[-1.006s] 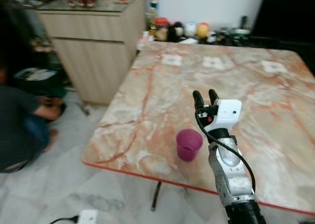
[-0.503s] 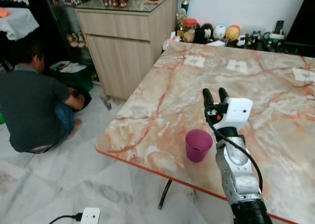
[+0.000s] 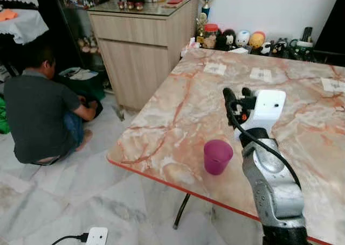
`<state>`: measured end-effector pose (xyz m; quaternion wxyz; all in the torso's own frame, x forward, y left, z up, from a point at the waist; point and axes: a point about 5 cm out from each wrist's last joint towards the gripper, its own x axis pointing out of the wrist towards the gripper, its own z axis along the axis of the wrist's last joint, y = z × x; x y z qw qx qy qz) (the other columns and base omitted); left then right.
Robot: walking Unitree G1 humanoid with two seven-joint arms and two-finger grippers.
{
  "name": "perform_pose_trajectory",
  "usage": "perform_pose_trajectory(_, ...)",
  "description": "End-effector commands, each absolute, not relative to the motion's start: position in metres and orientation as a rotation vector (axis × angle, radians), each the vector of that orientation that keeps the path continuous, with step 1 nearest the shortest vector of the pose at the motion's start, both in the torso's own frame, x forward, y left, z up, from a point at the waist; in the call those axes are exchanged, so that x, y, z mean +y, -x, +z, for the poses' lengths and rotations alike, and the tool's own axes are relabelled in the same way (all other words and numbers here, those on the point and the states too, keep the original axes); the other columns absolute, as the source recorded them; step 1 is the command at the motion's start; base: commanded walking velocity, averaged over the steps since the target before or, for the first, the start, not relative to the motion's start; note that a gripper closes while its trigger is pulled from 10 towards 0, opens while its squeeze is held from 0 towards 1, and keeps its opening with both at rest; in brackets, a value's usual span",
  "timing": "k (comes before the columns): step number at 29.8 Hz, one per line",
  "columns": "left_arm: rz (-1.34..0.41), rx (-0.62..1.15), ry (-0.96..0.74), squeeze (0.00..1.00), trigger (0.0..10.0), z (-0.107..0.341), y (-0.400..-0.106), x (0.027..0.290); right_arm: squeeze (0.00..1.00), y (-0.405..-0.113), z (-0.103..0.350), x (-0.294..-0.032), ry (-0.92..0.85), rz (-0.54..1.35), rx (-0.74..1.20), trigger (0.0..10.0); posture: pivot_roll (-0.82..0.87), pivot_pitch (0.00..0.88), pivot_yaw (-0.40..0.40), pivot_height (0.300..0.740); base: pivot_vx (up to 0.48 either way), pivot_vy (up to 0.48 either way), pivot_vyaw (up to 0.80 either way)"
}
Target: Setting the table
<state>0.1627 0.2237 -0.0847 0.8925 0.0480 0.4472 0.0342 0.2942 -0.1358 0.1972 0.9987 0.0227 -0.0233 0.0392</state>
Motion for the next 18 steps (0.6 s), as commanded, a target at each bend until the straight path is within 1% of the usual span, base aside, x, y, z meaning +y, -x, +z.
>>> perform_pose_trajectory(1, 0.068, 0.948, -0.108, 0.0, 10.0, -0.086, -0.158, 0.229, 0.0, -0.289, 0.209, -0.138, -0.043, 0.088, -0.063, 10.0, -0.12, 0.0, 0.045, 0.74, 0.0, 0.0, 0.0)
perform_pose_trajectory(5, 0.062, 0.951, -0.113, 0.0, 10.0, -0.086, -0.157, 0.229, 0.0, -0.286, 0.211, -0.144, -0.059, 0.054, -0.119, 10.0, -0.12, 0.0, 0.045, 0.74, 0.0, 0.0, 0.0)
perform_pose_trajectory(6, 0.061, 0.951, -0.112, 0.0, 10.0, -0.086, -0.157, 0.229, 0.0, -0.284, 0.207, -0.143, -0.065, 0.051, -0.104, 10.0, -0.12, 0.0, 0.045, 0.74, 0.0, 0.0, 0.0)
perform_pose_trajectory(11, 0.063, 0.951, -0.109, 0.0, 10.0, -0.087, -0.155, 0.228, 0.0, -0.279, 0.192, -0.139, -0.055, 0.068, 0.056, 10.0, -0.12, 0.0, 0.038, 0.74, 0.0, 0.0, 0.0)
perform_pose_trajectory(13, 0.063, 0.962, -0.109, 0.0, 10.0, -0.09, -0.149, 0.226, 0.0, -0.275, 0.188, -0.148, -0.038, 0.044, 0.137, 10.0, -0.12, 0.0, 0.039, 0.74, 0.0, 0.0, 0.0)
perform_pose_trajectory(14, 0.063, 0.966, -0.109, 0.0, 10.0, -0.091, -0.147, 0.225, 0.0, -0.275, 0.189, -0.149, -0.034, 0.041, 0.138, 10.0, -0.13, 0.0, 0.042, 0.74, 0.0, 0.0, 0.0)
perform_pose_trajectory(18, 0.05, 0.984, -0.112, 0.0, 10.0, -0.094, -0.14, 0.22, 0.0, -0.276, 0.194, -0.151, -0.067, 0.034, 0.039, 10.0, -0.13, 0.0, 0.04, 0.74, 0.0, 0.0, 0.0)
